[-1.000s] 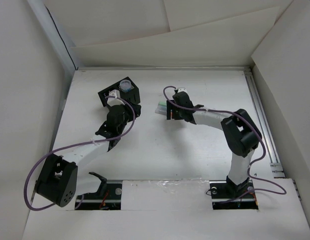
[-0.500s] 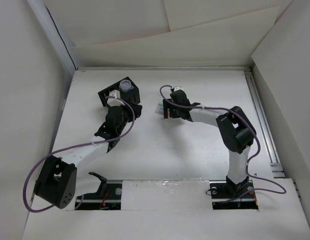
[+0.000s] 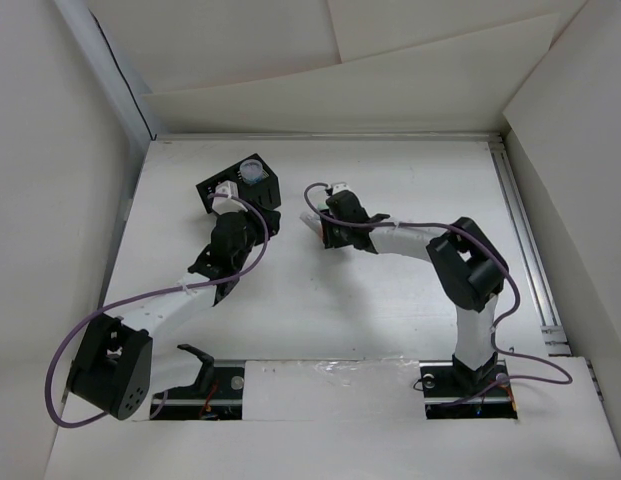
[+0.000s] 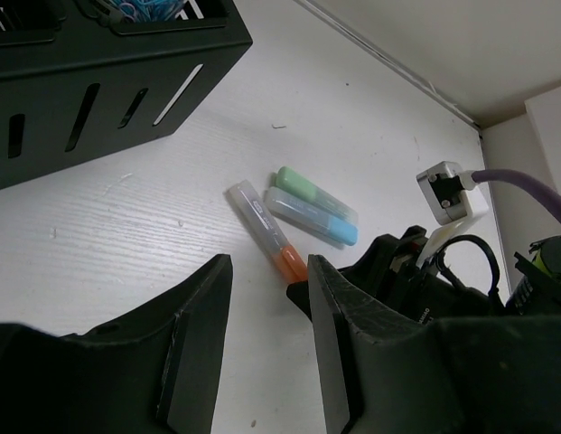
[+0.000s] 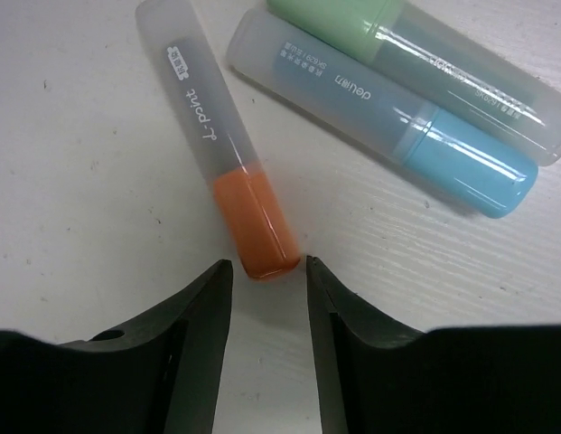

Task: Sort the stationery into containers
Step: Pick up the pen from the center of the board.

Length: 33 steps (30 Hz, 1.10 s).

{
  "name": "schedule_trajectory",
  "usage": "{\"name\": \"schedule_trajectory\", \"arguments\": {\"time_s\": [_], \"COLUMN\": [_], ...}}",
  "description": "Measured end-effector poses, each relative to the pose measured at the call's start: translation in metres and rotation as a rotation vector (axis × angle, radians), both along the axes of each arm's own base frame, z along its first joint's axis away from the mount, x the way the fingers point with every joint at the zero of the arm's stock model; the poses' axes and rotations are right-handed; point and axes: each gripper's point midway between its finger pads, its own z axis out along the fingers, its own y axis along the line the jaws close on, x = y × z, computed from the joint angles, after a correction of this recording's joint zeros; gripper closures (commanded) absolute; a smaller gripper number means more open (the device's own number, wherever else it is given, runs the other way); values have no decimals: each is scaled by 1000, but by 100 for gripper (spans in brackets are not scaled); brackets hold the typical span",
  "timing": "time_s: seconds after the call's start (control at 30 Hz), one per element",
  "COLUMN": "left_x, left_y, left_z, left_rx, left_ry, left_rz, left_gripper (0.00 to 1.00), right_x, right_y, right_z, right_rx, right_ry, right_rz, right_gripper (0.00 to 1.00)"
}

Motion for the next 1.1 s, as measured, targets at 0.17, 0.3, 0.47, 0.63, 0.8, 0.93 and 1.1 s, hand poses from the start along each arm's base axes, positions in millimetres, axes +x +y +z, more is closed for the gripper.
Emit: {"name": "schedule_trajectory", "arguments": {"time_s": [0.17, 0.3, 0.47, 0.63, 0.8, 0.93, 1.1], "left_x": [0, -1, -1, 0, 0, -1, -3], "left_y": [0, 1, 4, 6, 6, 6, 1], "left_z": [-1, -4, -5, -5, -6, -7, -8], "left_rx": [2, 6, 9, 8, 4, -2, -16], "left_ry": [5, 15, 20, 20, 27, 34, 43], "left_rz": [1, 4, 11, 18, 20, 21, -2], "left_gripper": [66, 66, 66, 66, 66, 66, 57], "right_x": [1, 5, 14, 13, 11, 0, -26], "right_y": [-1, -1, 5, 7, 10, 12, 18], "right_z": [0, 0, 0, 0, 0, 1, 21], "right_rx": [-8, -17, -15, -18, -9, 7, 40], "right_ry": [-7, -14, -25, -26, -30, -20, -18], "right_rz": [-8, -13, -13, -8, -1, 24, 87], "right_gripper": [39, 39, 49, 73, 86, 88, 91]}}
